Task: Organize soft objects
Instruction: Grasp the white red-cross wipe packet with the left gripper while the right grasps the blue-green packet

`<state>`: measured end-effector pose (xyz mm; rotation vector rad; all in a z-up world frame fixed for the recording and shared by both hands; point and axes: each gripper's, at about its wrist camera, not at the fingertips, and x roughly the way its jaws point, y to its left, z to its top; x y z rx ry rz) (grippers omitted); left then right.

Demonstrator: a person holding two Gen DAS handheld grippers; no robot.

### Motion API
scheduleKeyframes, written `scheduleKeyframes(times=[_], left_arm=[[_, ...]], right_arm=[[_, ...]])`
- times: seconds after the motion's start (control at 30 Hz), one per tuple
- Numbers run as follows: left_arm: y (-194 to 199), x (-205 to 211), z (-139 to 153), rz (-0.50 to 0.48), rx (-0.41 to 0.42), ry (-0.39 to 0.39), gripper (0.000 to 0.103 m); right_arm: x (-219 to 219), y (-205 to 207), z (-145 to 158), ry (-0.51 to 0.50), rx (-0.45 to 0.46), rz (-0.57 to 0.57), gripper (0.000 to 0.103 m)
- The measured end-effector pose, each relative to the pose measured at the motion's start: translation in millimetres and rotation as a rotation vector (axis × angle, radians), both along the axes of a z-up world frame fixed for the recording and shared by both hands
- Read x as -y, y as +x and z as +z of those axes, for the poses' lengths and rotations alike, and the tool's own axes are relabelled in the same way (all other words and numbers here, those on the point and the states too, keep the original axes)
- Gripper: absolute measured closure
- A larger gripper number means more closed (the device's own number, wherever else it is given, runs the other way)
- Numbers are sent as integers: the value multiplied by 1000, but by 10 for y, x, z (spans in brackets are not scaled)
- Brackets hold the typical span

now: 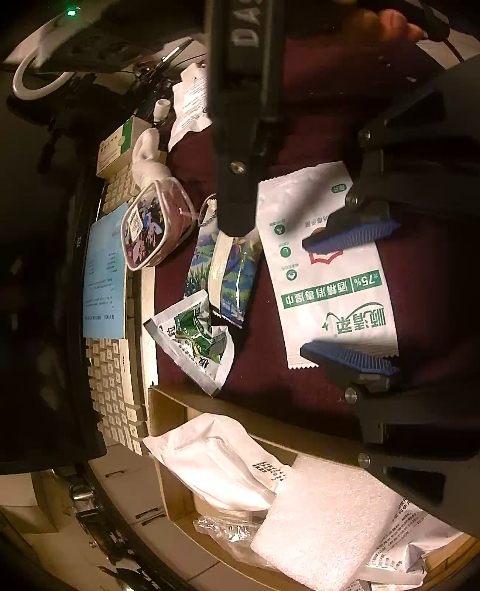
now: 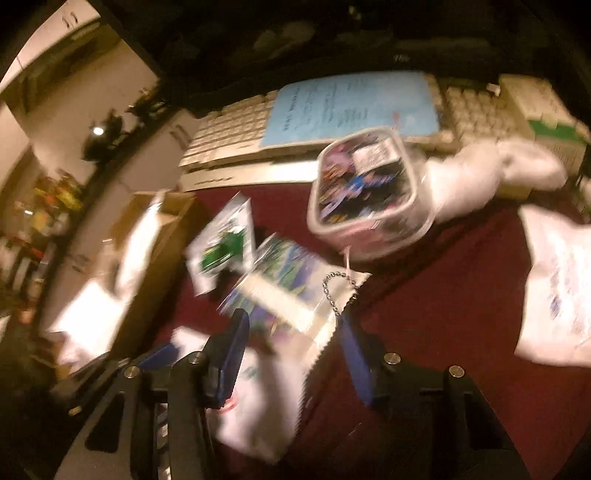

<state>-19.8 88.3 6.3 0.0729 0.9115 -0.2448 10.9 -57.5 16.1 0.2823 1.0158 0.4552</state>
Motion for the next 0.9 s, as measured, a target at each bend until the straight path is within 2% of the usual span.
scheduleKeyframes(times=[0.07,0.17,0.4,0.47,0.5,0.53,0.57,0.63,0.7,0.73,0.8,0.9], left_arm=[[-19,28,-6,-17,-8,-8,35],[-57,103,-32,-39,-7,0,22],[-87,58,-10,-30,-35,-29,20],[-104,46,1,-23,-55,-39,19],[-120,33,5,-21,-66,-49,18],[-128,22,7,-20,-75,-57,18],[-132,15,11,-18,-83,-64,17],[-132,9,14,-21,-97,-71,16],[-126,70,-4,-52,-102,-52,7],[-131,136,-36,-80,-105,-12,3],[-184,279,-86,-102,-94,76,2],[-206,284,-78,-103,-89,76,5]], right_arm=[[17,-67,31,28,1,16,49],[16,-106,88,53,12,29,49],[-144,9,141,54,21,29,49],[-178,53,186,20,49,39,47],[-187,104,202,-20,67,58,42],[-223,164,197,-55,77,89,27],[-258,226,177,-92,81,120,19],[-332,343,97,-166,72,185,19],[-412,427,10,-236,64,248,19],[-451,445,-16,-268,84,283,17],[-527,453,-36,-333,112,329,17],[-596,381,-65,-403,154,355,17]])
